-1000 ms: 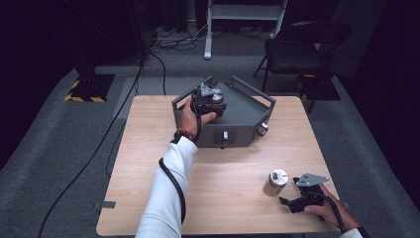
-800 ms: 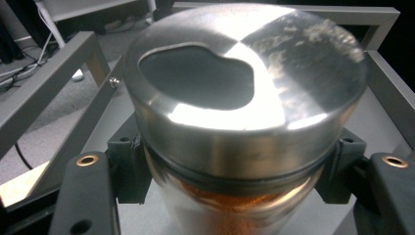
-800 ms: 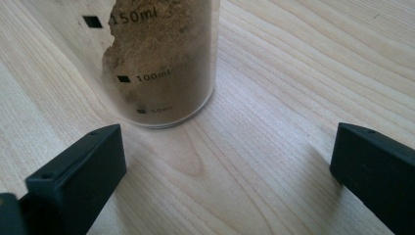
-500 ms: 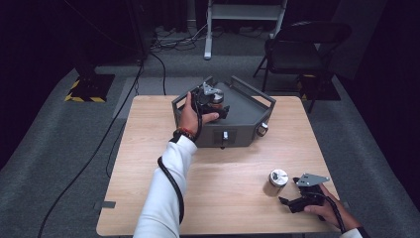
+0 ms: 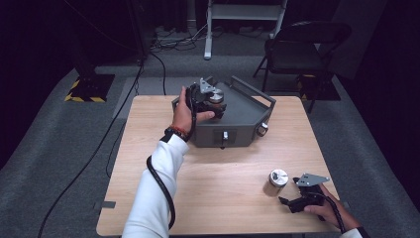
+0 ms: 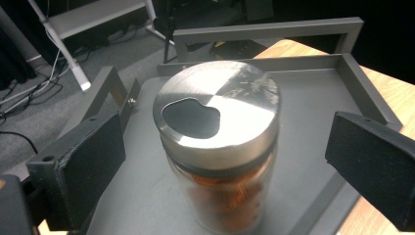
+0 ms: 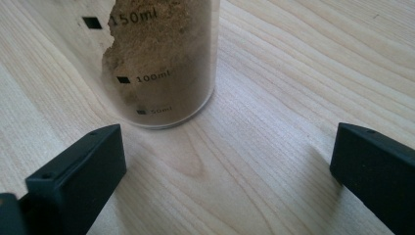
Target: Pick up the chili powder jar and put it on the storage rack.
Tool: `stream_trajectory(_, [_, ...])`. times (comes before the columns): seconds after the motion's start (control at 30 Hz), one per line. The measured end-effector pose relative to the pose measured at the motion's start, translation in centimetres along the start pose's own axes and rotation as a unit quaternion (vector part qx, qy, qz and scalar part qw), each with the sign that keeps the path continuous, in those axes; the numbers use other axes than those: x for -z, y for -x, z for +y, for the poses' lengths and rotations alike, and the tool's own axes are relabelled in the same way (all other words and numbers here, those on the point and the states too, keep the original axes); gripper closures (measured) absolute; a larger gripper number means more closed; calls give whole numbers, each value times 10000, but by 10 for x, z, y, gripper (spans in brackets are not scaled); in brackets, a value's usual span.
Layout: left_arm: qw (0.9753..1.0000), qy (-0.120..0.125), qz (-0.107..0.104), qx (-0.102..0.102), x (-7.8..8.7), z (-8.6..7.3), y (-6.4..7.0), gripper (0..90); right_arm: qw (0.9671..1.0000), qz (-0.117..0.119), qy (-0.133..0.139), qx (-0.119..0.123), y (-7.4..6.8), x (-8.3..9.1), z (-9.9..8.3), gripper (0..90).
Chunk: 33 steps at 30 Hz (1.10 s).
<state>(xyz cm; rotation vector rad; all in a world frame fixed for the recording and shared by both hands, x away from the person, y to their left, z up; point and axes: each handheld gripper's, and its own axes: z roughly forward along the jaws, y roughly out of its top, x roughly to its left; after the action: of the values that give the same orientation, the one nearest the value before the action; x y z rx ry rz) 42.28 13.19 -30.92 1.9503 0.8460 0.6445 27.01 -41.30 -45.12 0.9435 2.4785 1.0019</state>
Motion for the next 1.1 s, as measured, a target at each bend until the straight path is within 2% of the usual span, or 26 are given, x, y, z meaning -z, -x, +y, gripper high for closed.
stream_trajectory(0.17, [9998,75,0,-159,12,-4,4,10,10000,-2,4,0,0,0,0,0])
stream_trajectory(0.37, [9994,45,-72,-340,26,-13,8,10,10000,-1,8,-6,0,0,0,0])
stream_trajectory(0.47, [9989,85,-219,-397,32,-22,7,10,10000,-2,6,-5,0,0,0,0])
stream_trajectory(0.6, [9984,32,-301,-475,38,-33,10,10,10000,2,9,-5,0,0,0,0])
stream_trajectory(0.73, [9982,23,-278,-531,44,-50,12,9,10000,1,6,-4,0,0,0,0])
stream_trajectory(0.87, [9976,-69,-259,-631,47,-58,14,10,10000,2,11,-5,0,0,0,0])
stream_trajectory(0.93, [9979,-31,-203,-620,49,-66,16,9,10000,1,11,-4,0,0,0,0])
stream_trajectory(1.03, [9983,-8,-233,-532,51,-77,15,9,10000,1,13,-4,0,0,-1,0])
stream_trajectory(1.1, [9982,-36,-248,-544,51,-83,16,9,10000,2,12,-4,0,0,0,0])
